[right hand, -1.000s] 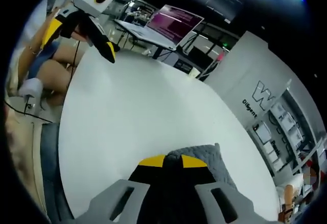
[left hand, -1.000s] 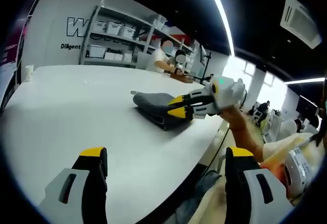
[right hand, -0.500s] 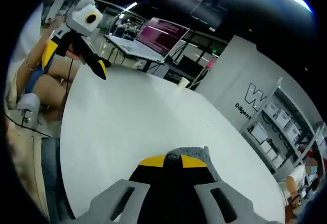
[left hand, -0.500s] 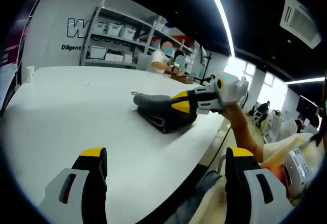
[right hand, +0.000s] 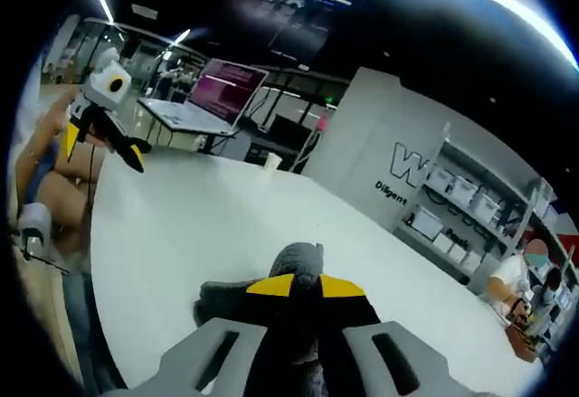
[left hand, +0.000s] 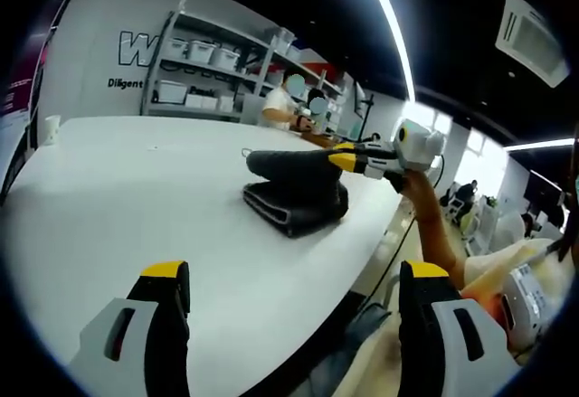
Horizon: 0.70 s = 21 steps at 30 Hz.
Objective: Open the folded towel by lifting each exposed corner and separating the folded layers until the towel lies flat within the target outline without major curled edges
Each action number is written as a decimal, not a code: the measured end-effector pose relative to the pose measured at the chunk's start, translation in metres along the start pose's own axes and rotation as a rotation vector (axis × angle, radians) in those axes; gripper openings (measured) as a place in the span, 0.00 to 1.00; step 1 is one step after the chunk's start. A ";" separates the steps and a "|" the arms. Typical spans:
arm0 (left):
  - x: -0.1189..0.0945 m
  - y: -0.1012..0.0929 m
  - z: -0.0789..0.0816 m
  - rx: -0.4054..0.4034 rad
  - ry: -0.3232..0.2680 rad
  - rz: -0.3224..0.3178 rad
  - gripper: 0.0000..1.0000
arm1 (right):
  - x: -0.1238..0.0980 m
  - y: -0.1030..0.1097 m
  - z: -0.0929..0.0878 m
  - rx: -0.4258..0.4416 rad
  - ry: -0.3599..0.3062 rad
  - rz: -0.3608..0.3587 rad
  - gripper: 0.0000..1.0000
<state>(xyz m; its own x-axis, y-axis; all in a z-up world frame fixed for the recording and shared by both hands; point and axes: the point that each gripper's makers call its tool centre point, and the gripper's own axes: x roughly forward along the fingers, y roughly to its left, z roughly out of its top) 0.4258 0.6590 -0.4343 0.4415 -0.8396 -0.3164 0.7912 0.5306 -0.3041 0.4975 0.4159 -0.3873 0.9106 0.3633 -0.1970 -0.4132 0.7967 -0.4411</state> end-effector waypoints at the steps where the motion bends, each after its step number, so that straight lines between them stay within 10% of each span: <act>1: 0.000 0.001 0.000 0.000 -0.001 0.003 0.94 | -0.002 -0.004 -0.002 0.002 0.000 -0.010 0.02; 21: 0.001 -0.002 -0.003 0.002 0.006 0.003 0.94 | -0.060 -0.079 -0.047 0.153 -0.004 -0.241 0.01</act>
<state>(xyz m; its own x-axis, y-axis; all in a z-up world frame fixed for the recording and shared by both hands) 0.4234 0.6576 -0.4365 0.4408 -0.8375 -0.3230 0.7908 0.5326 -0.3016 0.4762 0.3082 -0.3817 0.9827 0.1567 -0.0990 -0.1813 0.9236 -0.3378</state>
